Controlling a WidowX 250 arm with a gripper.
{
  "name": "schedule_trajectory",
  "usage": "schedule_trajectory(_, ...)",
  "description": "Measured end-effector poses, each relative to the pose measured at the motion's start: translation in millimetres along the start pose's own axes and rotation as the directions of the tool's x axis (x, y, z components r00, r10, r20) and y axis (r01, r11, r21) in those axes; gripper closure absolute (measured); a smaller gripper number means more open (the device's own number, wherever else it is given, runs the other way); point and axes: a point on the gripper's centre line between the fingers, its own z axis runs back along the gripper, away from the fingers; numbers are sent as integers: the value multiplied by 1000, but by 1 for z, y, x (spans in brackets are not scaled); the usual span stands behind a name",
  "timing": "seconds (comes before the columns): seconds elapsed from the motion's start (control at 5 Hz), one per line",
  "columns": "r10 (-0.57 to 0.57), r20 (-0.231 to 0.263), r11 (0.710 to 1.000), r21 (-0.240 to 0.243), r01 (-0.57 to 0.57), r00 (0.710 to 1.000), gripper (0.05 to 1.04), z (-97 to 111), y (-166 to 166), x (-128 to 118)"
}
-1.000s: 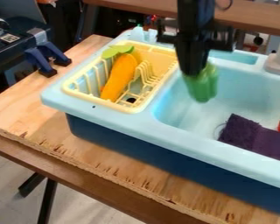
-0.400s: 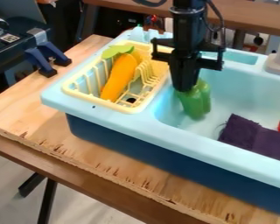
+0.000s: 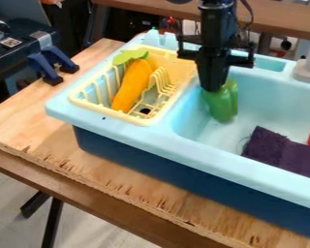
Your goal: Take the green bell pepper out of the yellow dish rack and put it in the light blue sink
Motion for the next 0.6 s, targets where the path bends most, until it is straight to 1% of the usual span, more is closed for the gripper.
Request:
schedule_trajectory(0.2,6,0,1000,-7,-6,1000,759,-2,-11,19)
schedule_trajectory(0.4,21,35,1000,-15,-21,999,469,-3,-30,34)
schedule_trajectory(0.6,73,71,997,-37,-70,995,173,2,-40,40)
